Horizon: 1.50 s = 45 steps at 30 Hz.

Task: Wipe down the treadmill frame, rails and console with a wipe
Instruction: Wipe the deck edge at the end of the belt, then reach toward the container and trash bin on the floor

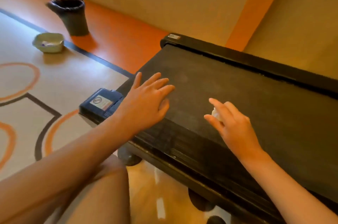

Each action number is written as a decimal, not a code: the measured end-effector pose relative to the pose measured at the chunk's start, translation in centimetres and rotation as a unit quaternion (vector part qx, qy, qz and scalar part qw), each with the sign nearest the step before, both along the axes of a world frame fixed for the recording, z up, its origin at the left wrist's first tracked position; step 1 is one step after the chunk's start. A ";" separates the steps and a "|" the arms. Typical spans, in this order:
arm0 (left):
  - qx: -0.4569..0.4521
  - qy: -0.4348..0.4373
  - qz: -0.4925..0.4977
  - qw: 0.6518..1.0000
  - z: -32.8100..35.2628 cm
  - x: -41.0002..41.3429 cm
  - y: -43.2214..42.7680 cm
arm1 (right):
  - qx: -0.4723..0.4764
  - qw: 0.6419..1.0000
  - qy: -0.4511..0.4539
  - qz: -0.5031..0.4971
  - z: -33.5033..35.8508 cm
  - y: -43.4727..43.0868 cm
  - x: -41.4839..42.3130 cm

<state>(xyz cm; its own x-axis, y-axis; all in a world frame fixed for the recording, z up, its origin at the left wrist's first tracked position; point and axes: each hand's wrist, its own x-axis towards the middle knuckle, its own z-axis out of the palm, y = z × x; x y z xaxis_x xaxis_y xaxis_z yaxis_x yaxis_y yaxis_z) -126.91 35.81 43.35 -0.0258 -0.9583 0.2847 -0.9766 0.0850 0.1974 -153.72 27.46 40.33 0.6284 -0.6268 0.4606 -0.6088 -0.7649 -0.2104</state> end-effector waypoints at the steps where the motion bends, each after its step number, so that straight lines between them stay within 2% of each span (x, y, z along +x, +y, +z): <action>1: -0.007 -0.010 0.011 1.000 -0.3 1.7 0.7 | -0.004 1.000 -0.005 0.014 0.3 -0.4 1.3; 5: -0.002 -0.044 0.080 0.996 -2.5 8.0 4.8 | -0.047 0.996 0.017 0.080 0.4 -1.5 7.4; 11: 0.005 -0.097 0.148 0.984 -7.2 12.5 6.9 | -0.073 0.987 0.042 0.137 -1.2 -3.0 15.5; 19: 0.055 -0.015 0.225 0.973 -10.0 16.4 5.9 | -0.079 0.969 0.072 0.223 -2.9 -7.4 25.1; 24: 0.059 0.016 0.266 0.962 -6.8 17.6 7.9 | -0.021 0.963 0.067 0.259 -0.3 -6.6 28.9; 33: 0.032 0.036 0.361 0.931 2.8 21.8 12.9 | 0.067 0.951 0.070 0.293 7.1 -2.8 36.7; 38: 0.033 0.037 0.407 0.912 7.1 24.6 16.5 | 0.057 0.935 0.069 0.342 11.0 -0.2 41.6; 45: 0.039 0.033 0.458 0.887 13.2 29.5 20.3 | 0.031 0.917 -0.017 0.398 16.9 2.5 49.3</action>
<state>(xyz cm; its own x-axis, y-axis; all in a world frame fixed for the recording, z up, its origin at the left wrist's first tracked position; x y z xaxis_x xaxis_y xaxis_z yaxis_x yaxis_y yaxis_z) -97.44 56.14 56.59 0.7888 -0.5852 0.1882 -0.6146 -0.7554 0.2271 -104.46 29.91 57.22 0.8841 -0.0012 0.4672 0.1448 -0.9501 -0.2763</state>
